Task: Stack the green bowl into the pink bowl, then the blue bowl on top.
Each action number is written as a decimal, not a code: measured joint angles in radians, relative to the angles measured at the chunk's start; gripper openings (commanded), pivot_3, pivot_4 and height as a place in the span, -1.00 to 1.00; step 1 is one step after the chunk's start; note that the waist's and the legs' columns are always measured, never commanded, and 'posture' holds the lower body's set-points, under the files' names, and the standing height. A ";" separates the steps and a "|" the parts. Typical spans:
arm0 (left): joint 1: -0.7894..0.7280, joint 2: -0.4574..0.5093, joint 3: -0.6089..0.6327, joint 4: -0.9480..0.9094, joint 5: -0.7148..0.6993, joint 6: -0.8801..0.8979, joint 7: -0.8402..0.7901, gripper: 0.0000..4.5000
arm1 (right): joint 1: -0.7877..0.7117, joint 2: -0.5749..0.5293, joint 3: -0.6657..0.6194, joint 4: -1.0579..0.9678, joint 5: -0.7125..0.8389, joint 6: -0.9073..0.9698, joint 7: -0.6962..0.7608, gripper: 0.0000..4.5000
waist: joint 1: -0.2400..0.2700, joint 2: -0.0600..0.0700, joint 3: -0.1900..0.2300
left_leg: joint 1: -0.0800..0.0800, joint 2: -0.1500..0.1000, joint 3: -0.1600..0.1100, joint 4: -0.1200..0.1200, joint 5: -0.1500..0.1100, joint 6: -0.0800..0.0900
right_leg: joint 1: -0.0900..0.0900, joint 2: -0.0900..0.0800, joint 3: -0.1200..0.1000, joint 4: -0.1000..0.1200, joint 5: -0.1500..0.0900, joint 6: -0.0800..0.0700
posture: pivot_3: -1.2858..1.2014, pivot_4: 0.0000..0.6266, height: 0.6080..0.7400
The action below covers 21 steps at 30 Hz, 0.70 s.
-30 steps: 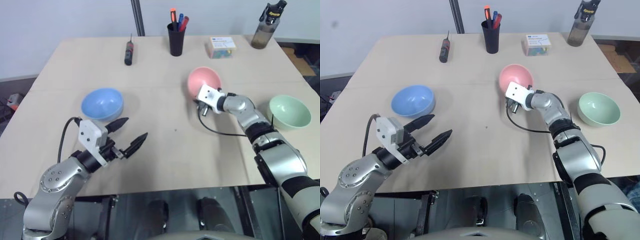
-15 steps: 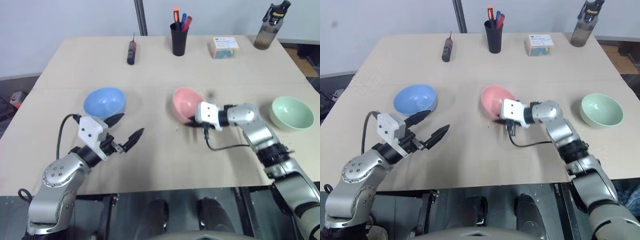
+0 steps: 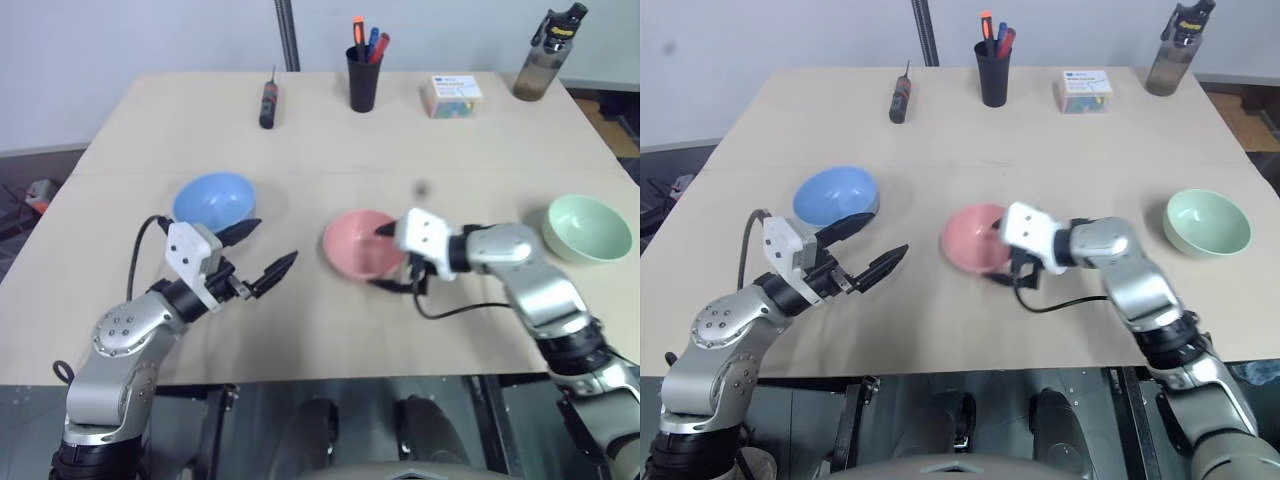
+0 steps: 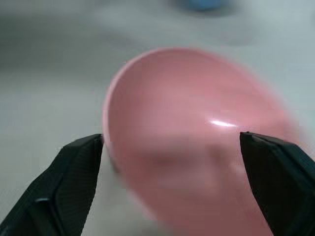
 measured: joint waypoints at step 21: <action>-0.018 0.016 -0.044 0.055 -0.039 -0.018 -0.123 0.96 | 0.183 -0.088 -0.258 0.299 -0.165 0.051 -0.515 0.26 | -0.005 0.001 0.000 | 0.002 0.001 0.006 -0.001 0.000 0.001 | 0.001 0.003 0.005 0.001 0.000 0.000 | 0.03 -0.52 1.00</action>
